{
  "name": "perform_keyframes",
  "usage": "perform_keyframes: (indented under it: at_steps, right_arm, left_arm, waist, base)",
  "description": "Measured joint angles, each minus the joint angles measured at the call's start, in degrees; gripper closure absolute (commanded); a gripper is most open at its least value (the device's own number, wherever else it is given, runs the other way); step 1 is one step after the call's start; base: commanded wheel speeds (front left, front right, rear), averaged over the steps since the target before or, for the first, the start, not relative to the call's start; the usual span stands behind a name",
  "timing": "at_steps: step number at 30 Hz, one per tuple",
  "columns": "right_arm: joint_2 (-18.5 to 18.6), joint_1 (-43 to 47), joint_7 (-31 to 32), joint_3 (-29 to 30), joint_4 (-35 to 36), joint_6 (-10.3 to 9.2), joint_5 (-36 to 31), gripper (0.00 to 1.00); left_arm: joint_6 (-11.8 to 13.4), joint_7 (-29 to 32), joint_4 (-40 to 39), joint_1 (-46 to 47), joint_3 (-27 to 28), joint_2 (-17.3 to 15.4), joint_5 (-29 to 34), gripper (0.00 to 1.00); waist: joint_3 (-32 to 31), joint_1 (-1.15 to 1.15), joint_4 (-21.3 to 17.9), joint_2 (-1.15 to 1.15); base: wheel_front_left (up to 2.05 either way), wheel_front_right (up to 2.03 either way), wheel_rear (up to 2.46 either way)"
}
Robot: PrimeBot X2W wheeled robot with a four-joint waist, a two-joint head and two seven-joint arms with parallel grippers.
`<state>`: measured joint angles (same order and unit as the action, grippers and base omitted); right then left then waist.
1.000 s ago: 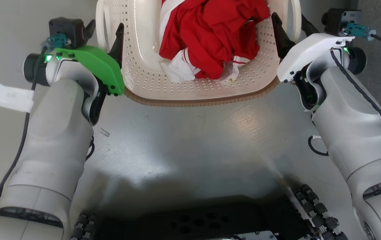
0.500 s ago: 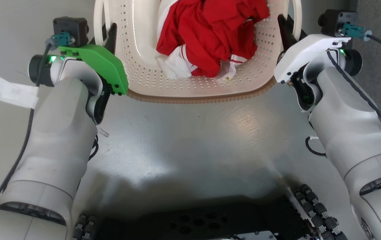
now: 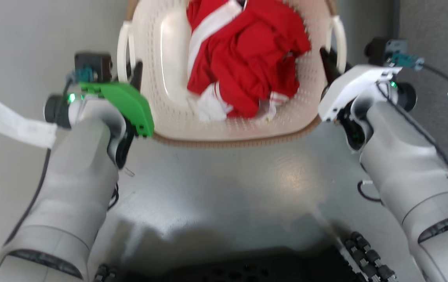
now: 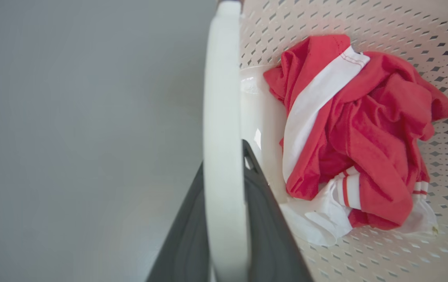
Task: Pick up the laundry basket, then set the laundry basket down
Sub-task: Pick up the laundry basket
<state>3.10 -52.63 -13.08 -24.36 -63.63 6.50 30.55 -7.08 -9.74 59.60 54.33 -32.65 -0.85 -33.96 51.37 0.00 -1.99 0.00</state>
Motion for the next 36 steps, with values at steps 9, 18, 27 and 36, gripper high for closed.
perform_keyframes:
  at_steps: [9, 18, 27, 36]
  right_arm:
    - [-0.44, 2.52, 1.55, -3.38, -0.62, 0.23, 3.59, 1.0]
    - [-0.6, 5.44, 5.67, -6.59, -1.13, 0.3, 7.05, 1.0]
    - [-0.33, 10.2, 10.03, -10.87, 0.54, 0.14, 12.01, 1.0]
    - [-0.14, 13.78, 14.3, -14.08, 0.55, 0.02, 14.85, 1.0]
  left_arm:
    - [-0.04, 0.3, 3.02, -2.97, -0.65, 0.21, -3.01, 1.0]
    - [-0.23, 3.09, 5.04, -5.8, -1.4, 0.44, -5.57, 1.0]
    - [-0.23, 4.57, 6.31, -10.57, -2.67, 0.4, -8.16, 1.0]
    - [-0.23, 7.45, 6.46, -15.38, -3.94, 0.34, -11.82, 1.0]
  waist:
    - [-6.58, 0.0, -0.44, 0.0]
    - [-13.74, 0.0, -1.26, 0.0]
    - [-21.1, 0.0, -1.9, 0.0]
    - [-28.55, -0.01, -2.23, 0.0]
  base:
    - [0.0, 0.0, 0.0]
    - [0.0, 0.0, 0.0]
    - [0.0, 0.0, 0.0]
    - [0.0, 0.0, 0.0]
